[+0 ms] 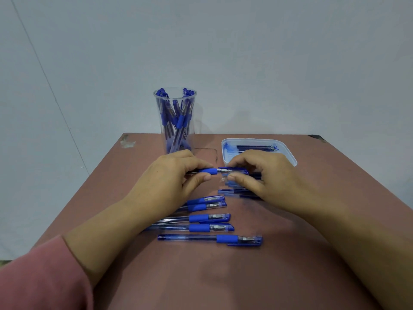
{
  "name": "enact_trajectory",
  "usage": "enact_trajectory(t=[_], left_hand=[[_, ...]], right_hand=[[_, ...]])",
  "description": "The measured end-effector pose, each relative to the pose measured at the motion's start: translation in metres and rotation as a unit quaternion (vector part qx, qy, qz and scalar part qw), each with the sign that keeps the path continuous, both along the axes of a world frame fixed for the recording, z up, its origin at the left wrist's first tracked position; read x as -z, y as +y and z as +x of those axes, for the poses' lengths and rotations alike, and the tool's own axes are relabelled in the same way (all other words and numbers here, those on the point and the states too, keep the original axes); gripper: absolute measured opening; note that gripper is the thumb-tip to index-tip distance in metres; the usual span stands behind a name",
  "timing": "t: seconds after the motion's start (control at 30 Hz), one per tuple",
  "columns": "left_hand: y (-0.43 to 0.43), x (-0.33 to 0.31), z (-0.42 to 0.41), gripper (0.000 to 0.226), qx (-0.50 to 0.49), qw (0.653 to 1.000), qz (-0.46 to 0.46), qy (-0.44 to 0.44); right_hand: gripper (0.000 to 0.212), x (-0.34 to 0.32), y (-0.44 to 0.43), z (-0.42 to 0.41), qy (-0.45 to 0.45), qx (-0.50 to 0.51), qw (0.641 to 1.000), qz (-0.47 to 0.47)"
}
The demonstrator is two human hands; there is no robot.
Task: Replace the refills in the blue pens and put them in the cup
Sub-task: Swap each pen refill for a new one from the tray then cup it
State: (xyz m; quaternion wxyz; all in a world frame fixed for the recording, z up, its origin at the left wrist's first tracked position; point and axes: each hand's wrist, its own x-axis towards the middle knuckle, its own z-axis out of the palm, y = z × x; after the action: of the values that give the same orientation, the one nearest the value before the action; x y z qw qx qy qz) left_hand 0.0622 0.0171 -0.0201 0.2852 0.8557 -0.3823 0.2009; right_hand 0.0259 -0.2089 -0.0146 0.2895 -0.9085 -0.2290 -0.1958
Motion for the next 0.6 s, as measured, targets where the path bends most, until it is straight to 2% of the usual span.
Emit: enact_trajectory(t=[0.1, 0.37, 0.6], left_hand=[[-0.002, 0.002, -0.001, 0.035, 0.011, 1.0, 0.001, -0.002], [-0.006, 0.007, -0.004, 0.023, 0.005, 0.999, -0.026, -0.042], [-0.009, 0.007, -0.01, 0.026, 0.002, 0.999, -0.02, -0.034]], right_hand=[[0.014, 0.002, 0.005, -0.001, -0.001, -0.006, 1.0, 0.025], [0.017, 0.008, 0.015, -0.004, -0.046, 0.006, 0.997, 0.057], [0.015, 0.006, 0.018, -0.008, -0.04, 0.002, 0.998, 0.057]])
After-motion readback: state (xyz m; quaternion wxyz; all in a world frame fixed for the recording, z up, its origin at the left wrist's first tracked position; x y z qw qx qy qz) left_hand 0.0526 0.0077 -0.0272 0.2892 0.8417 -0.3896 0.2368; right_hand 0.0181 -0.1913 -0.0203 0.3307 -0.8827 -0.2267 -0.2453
